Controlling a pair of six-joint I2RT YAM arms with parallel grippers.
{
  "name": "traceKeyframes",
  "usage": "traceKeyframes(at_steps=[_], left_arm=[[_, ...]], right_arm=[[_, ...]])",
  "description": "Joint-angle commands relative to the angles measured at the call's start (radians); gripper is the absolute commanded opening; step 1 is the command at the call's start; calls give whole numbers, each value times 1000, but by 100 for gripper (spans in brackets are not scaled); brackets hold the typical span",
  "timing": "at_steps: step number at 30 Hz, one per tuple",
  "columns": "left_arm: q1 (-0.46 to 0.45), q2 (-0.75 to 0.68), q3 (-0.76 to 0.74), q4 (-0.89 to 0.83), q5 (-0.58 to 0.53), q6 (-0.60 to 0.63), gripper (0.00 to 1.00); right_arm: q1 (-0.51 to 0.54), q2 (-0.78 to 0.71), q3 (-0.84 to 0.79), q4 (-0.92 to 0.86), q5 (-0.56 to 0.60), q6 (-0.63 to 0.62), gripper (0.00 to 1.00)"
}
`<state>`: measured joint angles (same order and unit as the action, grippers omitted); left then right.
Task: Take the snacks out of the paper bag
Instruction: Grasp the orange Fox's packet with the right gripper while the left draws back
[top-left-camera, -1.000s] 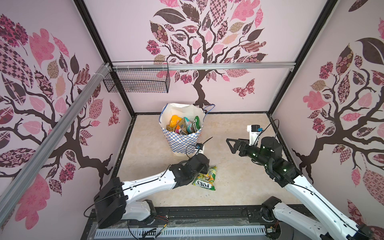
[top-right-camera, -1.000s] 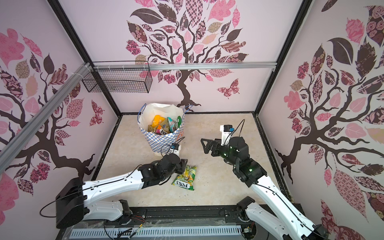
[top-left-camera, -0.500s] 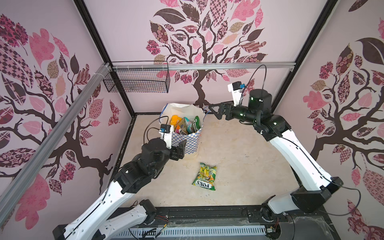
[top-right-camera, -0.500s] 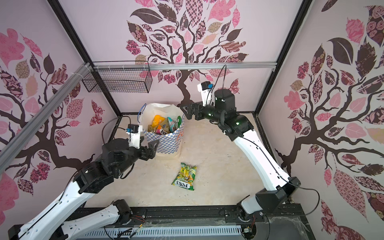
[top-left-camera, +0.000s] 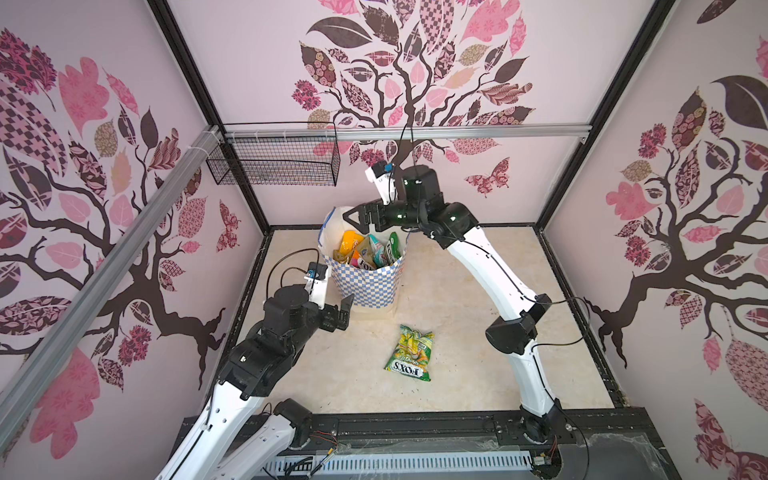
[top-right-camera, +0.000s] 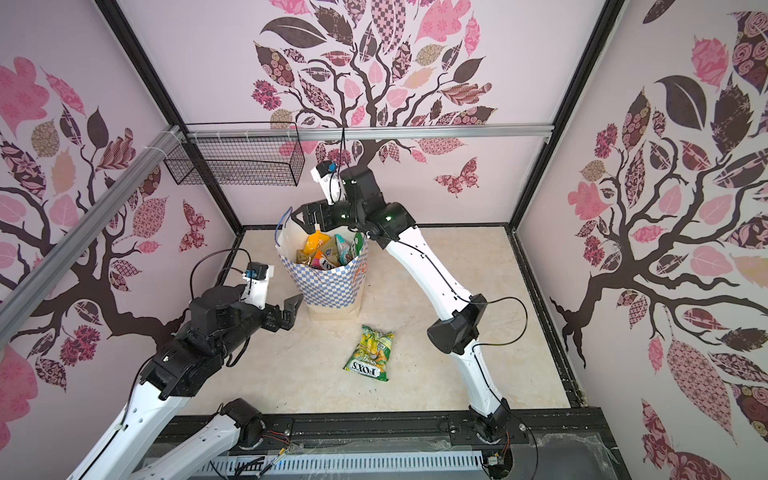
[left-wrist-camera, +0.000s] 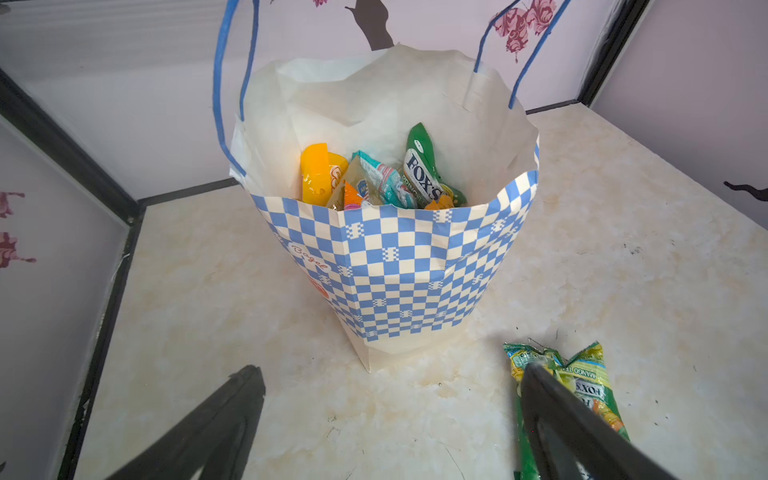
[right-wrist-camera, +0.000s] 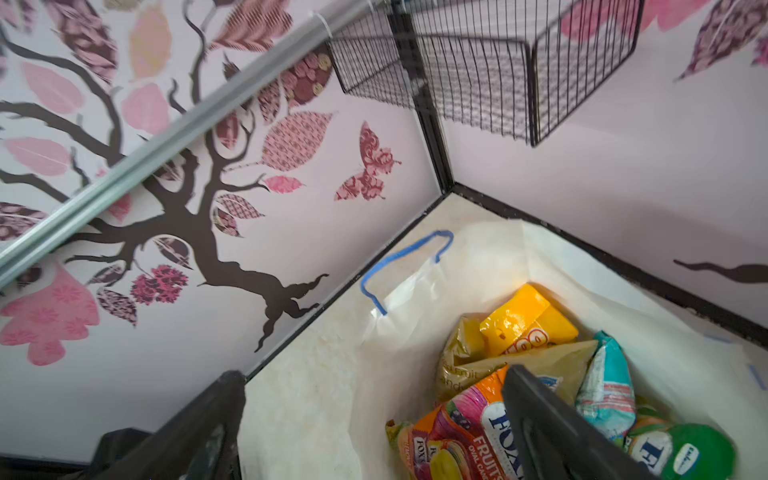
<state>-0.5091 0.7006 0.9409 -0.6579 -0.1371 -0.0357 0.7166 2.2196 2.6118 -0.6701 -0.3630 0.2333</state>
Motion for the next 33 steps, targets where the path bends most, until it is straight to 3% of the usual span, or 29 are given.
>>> traceKeyframes(at_steps=[1,5,12,33], left_arm=[[3,-58,-55,91,117,26,96],[3,-70,-57,91,113,41,96],[4,-57,-57,76,97,58,95],[3,-27,-55,72,109,73,93]], right_arm=[[-8,70,-38,18,43,-24,97],[-6,190,63,-47,68,-35,94],[3,314,50,-110,80,-75,97],[62,487,2,-225,128,-137,97]])
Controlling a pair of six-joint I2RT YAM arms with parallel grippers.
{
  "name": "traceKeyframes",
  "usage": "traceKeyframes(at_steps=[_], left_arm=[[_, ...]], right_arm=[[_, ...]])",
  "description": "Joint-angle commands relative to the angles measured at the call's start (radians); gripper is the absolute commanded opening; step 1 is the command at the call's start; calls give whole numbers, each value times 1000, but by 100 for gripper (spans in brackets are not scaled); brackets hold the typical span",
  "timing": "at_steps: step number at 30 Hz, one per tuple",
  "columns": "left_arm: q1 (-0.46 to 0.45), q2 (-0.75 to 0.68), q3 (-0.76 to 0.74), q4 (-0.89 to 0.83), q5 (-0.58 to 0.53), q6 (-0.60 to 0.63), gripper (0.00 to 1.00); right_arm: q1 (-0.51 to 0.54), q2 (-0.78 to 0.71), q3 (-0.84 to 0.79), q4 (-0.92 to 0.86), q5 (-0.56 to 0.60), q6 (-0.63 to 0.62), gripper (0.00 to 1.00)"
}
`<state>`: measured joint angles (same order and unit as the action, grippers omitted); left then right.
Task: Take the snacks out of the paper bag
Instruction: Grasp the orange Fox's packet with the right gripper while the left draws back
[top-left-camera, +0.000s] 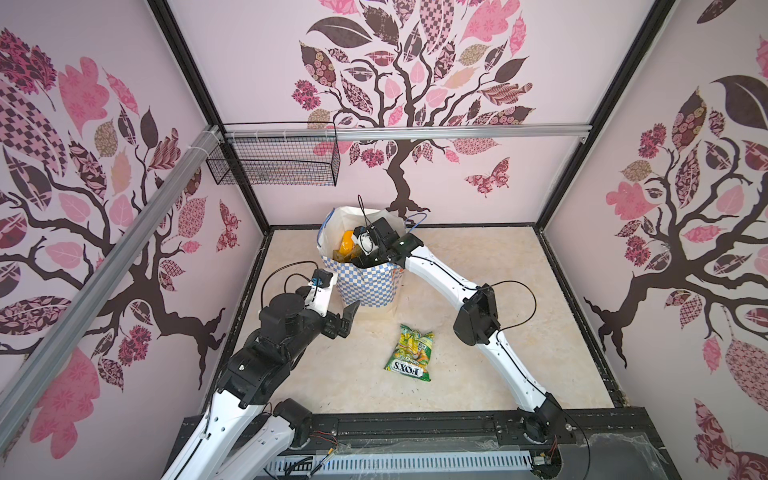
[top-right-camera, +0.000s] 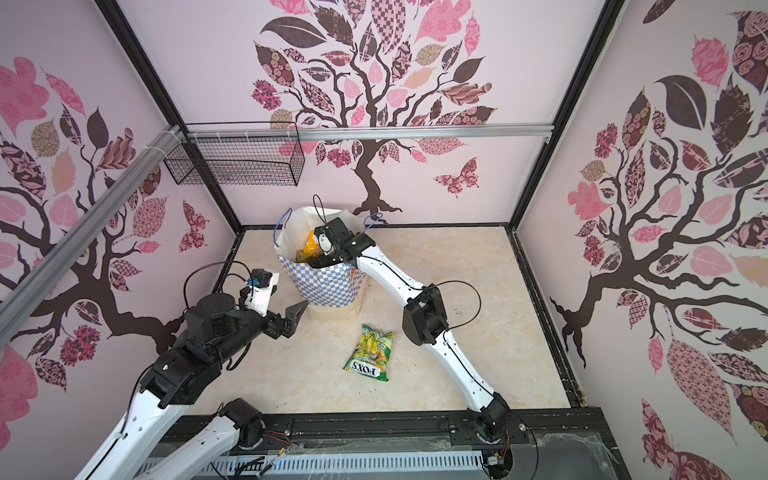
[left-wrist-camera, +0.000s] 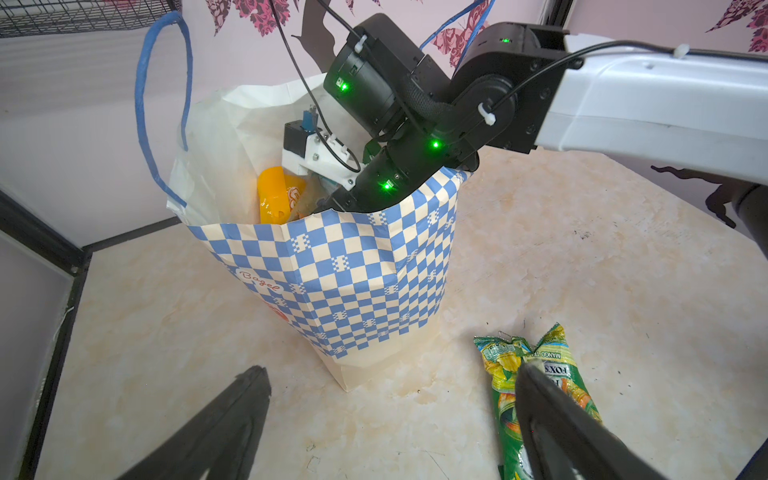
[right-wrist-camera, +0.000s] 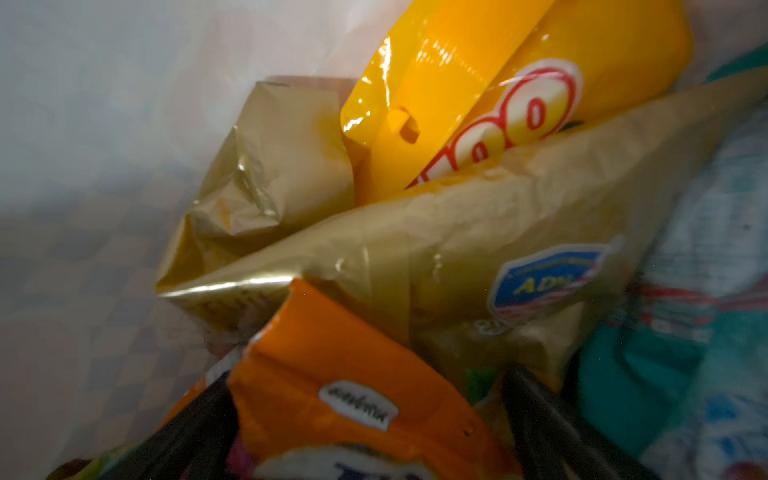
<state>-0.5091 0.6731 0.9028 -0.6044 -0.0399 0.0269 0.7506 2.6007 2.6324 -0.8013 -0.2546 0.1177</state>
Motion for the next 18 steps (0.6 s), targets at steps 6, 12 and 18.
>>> traceKeyframes(at_steps=[6,12,18], left_arm=[[4,-9,-26,22,0,13,93],[4,-5,-27,23,-16,13,93],[3,0,-28,22,-29,13,93]], right_arm=[[29,94,-18,-82,62,-20,73],[29,28,-24,-45,63,-7,30],[29,-67,-50,11,41,20,0]])
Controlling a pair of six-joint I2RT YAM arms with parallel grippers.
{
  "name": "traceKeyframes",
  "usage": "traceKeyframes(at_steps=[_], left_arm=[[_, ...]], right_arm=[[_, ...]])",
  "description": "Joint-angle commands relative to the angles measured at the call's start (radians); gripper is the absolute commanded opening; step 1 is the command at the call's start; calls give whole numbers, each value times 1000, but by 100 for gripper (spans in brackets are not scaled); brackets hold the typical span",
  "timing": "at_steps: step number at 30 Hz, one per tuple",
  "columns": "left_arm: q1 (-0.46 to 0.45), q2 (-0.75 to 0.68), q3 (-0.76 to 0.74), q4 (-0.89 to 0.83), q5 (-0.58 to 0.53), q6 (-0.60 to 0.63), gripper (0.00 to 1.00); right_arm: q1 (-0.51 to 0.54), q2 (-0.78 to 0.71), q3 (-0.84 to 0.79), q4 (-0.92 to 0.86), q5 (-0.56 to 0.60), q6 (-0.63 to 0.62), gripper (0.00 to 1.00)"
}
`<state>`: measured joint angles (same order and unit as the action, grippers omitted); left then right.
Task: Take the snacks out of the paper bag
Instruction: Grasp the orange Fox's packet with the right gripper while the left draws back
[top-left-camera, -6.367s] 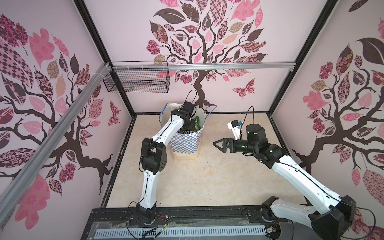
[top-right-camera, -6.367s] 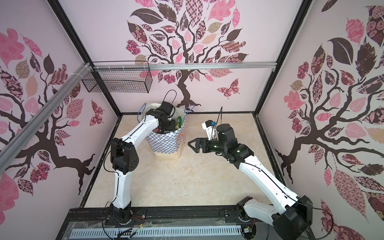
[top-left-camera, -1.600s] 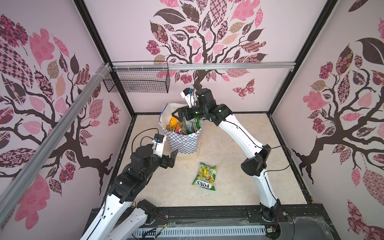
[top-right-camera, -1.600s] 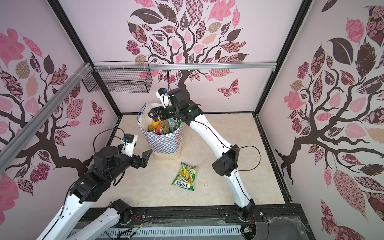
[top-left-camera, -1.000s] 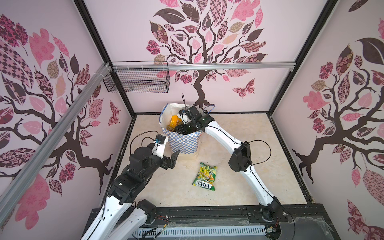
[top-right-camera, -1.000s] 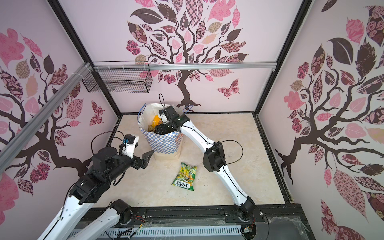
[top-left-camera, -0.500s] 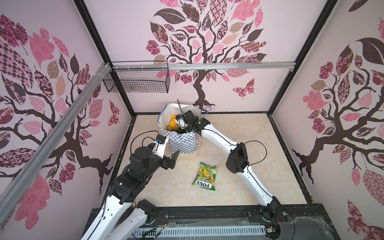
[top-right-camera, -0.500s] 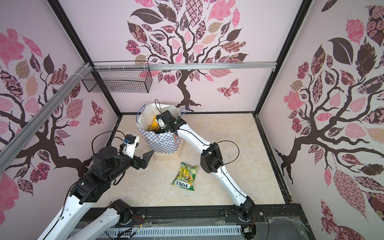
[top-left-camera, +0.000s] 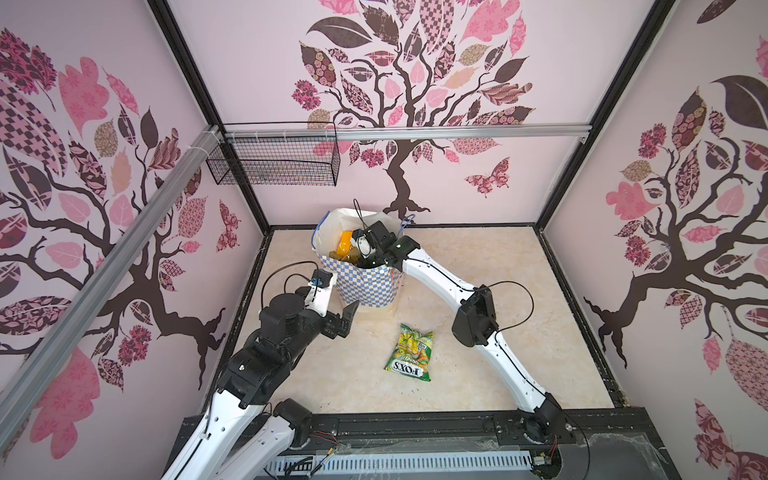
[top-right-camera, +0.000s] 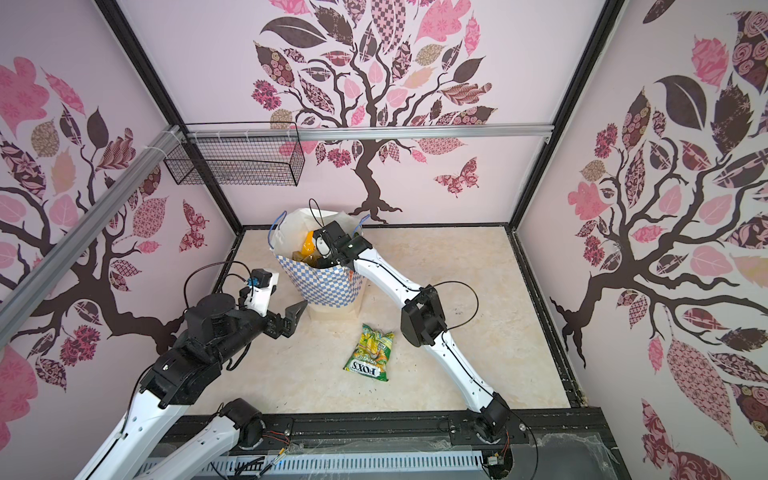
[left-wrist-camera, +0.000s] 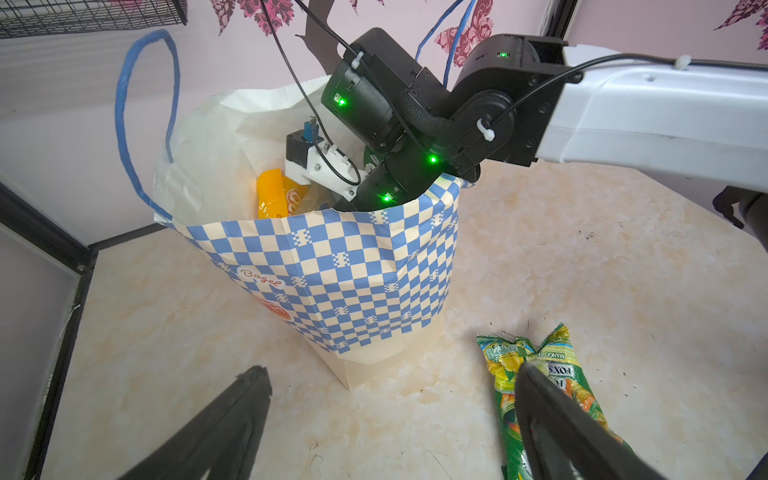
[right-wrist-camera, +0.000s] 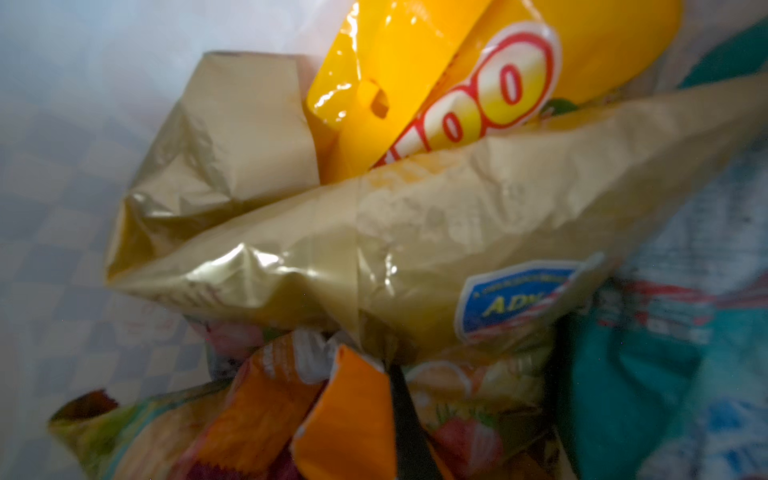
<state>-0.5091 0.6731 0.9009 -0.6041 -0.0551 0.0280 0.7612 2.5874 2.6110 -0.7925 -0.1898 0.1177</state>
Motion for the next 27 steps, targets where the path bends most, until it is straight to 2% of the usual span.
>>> traceKeyframes(at_steps=[1,17,27], left_arm=[[3,0,-26,21,-15,12,93],[3,6,-29,24,-28,10,93],[4,1,-32,23,-32,10,93]], right_arm=[[19,-70,-31,11,-28,23,0],[18,-275,-37,107,17,34,0],[18,-331,-36,145,71,24,0]])
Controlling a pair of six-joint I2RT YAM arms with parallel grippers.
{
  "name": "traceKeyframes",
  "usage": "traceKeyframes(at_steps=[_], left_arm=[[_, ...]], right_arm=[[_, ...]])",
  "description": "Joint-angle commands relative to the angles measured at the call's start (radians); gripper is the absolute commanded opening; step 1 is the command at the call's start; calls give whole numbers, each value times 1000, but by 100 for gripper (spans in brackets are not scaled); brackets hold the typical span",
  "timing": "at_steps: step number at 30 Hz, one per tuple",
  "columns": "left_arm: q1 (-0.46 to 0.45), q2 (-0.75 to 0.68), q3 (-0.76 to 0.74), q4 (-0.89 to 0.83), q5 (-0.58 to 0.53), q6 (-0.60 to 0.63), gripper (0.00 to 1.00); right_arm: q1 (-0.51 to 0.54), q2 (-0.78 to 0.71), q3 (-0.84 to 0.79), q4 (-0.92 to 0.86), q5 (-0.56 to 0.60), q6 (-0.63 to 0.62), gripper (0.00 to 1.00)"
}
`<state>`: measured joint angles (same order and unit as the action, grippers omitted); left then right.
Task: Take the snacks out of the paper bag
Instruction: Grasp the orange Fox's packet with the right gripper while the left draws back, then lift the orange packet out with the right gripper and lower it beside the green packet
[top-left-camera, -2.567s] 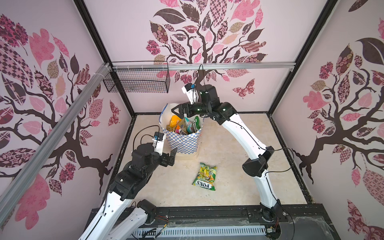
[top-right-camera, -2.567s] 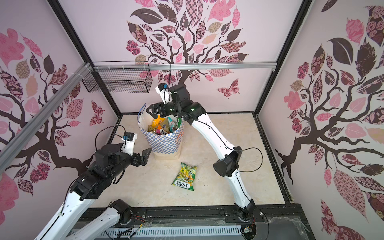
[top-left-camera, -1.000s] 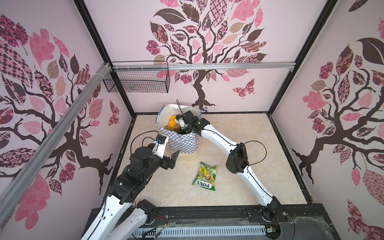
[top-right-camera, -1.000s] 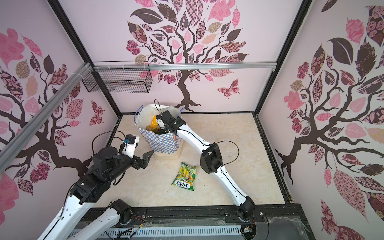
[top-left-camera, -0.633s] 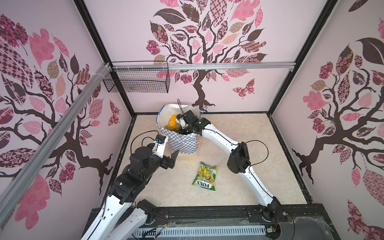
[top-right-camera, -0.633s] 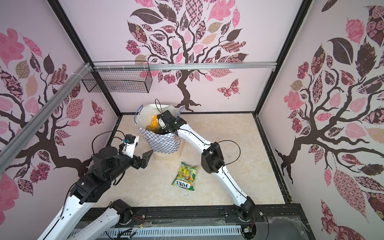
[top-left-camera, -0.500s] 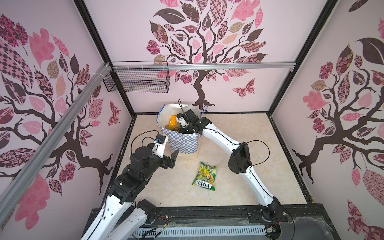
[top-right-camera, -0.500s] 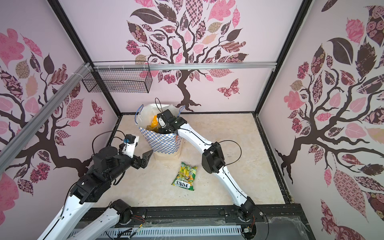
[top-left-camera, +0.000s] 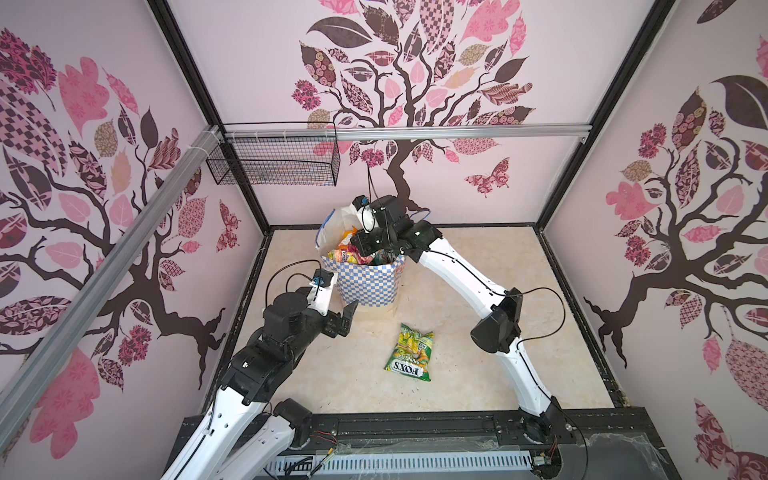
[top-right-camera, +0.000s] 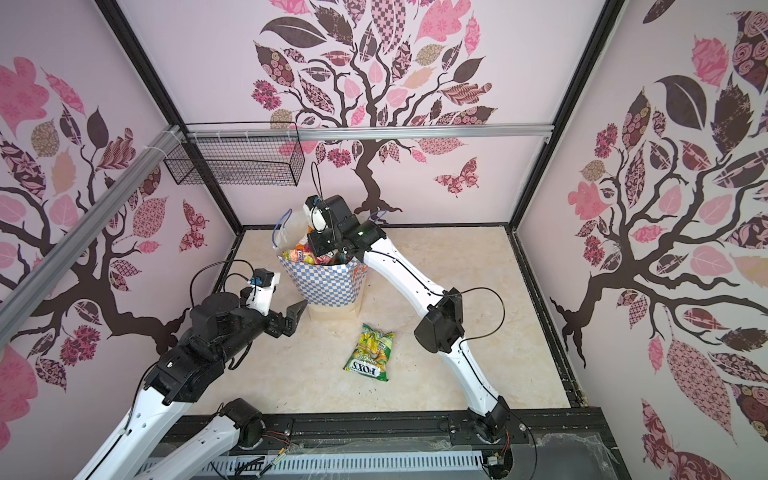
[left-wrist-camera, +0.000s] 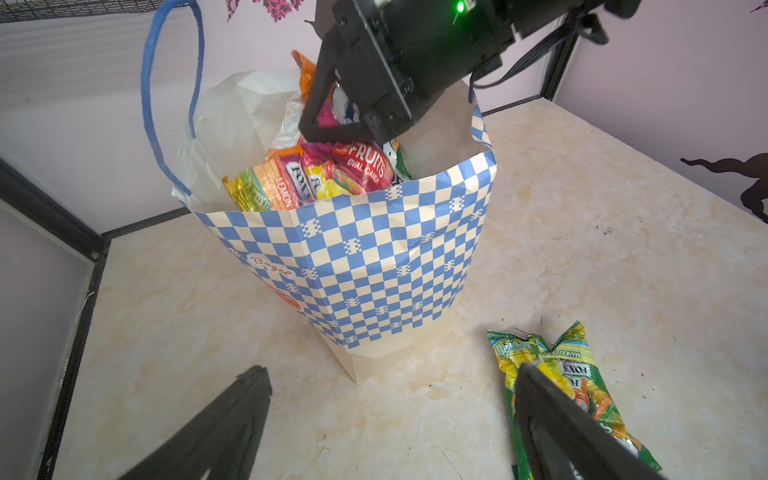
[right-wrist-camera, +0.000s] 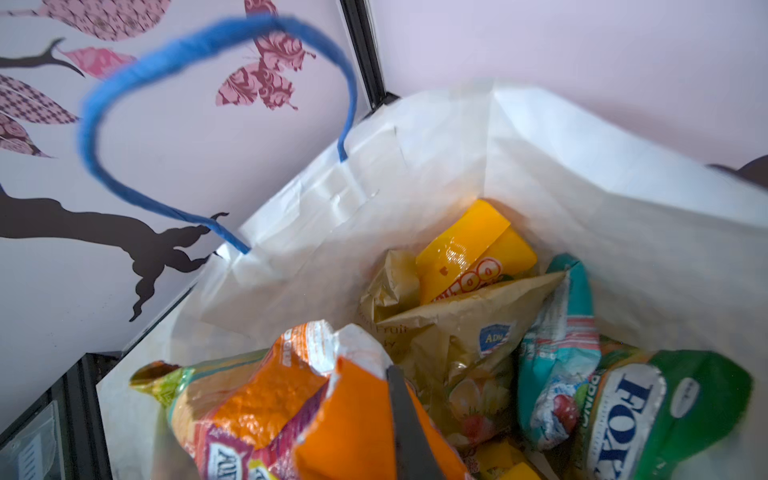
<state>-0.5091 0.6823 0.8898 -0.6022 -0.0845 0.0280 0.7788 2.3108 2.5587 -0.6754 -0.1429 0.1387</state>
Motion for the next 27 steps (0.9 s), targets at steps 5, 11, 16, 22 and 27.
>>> traceKeyframes(at_steps=[5,11,16,22,27], left_arm=[[4,-7,-21,23,-3,11,93],[3,-3,-22,23,-1,11,93],[3,-2,-20,23,4,7,94],[3,-10,-27,32,4,7,94],[4,-22,-34,45,63,17,94]], right_arm=[[0,-61,19,29,45,-15,0],[-1,-85,37,23,78,-45,0],[-1,-150,37,27,86,-54,0],[0,-280,-29,42,77,-53,0],[1,-424,-158,98,78,-51,0]])
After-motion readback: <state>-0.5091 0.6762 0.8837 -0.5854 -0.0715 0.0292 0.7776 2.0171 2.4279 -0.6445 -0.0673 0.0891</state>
